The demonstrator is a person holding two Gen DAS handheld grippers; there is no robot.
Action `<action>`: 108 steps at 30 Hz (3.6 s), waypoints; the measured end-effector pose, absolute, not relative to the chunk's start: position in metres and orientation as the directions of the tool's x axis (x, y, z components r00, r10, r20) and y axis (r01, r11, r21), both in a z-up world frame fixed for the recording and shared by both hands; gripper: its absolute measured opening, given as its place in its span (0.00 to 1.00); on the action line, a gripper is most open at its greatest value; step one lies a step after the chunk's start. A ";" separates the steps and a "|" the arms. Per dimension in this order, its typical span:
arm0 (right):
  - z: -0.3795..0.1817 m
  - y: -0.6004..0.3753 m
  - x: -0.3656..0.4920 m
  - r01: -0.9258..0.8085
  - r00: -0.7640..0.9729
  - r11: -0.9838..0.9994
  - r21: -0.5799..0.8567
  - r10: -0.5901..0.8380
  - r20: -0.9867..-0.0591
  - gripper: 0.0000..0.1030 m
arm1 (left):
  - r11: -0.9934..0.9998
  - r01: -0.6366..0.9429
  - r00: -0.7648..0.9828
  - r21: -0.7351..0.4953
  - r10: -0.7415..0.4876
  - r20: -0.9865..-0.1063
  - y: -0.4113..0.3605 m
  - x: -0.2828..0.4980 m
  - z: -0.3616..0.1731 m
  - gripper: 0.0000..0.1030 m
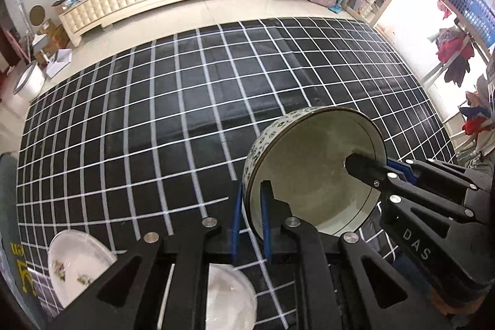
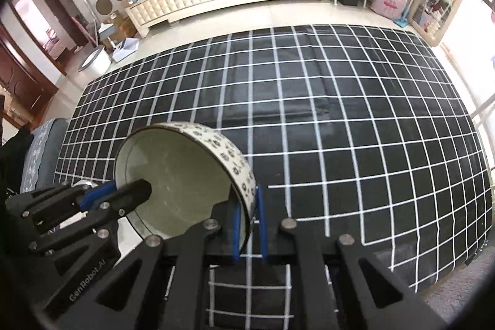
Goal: Organize plates and bowls
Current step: 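Lift the green-patterned bowl with both grippers and carry it toward the plate stack, then tilt the green-patterned bowl with both grippers and lower it into the nested white bowls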
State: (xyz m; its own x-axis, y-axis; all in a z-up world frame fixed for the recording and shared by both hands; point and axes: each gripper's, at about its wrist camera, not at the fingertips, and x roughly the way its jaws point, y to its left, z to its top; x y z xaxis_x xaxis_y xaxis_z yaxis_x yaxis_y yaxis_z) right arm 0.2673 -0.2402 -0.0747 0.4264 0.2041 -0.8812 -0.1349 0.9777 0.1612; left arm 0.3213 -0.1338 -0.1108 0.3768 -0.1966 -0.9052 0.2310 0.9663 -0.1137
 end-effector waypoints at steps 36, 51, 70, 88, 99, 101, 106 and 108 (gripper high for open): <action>-0.115 -0.146 0.204 -0.192 0.254 0.973 0.129 0.176 -0.951 0.13 | 0.983 0.122 0.339 -0.141 -0.175 -0.924 -0.014 0.202 -0.145 0.10; -0.125 -0.143 0.207 -0.198 0.233 0.973 0.122 0.167 -0.958 0.19 | 0.978 0.112 0.311 -0.177 -0.203 -0.928 -0.004 0.212 -0.165 0.10; -0.084 -0.170 0.192 -0.182 0.382 0.978 0.106 0.170 -0.909 0.77 | 0.974 0.123 0.406 -0.190 -0.224 -0.886 0.009 0.196 -0.129 0.62; -0.133 -0.171 0.217 -0.101 0.265 0.982 0.159 0.181 -0.947 0.82 | 0.964 0.112 0.310 -0.240 -0.264 -0.913 0.012 0.219 -0.168 0.75; -0.153 -0.175 0.219 -0.043 0.188 0.959 0.280 0.283 -0.941 0.82 | 0.927 0.142 0.249 -0.347 -0.372 -0.894 0.012 0.225 -0.185 0.75; -0.154 -0.175 0.219 -0.039 0.185 0.958 0.285 0.288 -0.940 0.82 | 0.915 0.164 0.238 -0.368 -0.398 -0.886 0.012 0.226 -0.186 0.75; -0.153 -0.176 0.220 -0.028 0.206 0.963 0.268 0.268 -0.941 0.86 | 0.900 0.229 0.223 -0.371 -0.420 -0.880 0.013 0.229 -0.189 0.75; -0.154 -0.178 0.221 -0.018 0.205 0.962 0.272 0.270 -0.941 0.87 | 0.897 0.251 0.214 -0.363 -0.418 -0.883 0.009 0.231 -0.191 0.75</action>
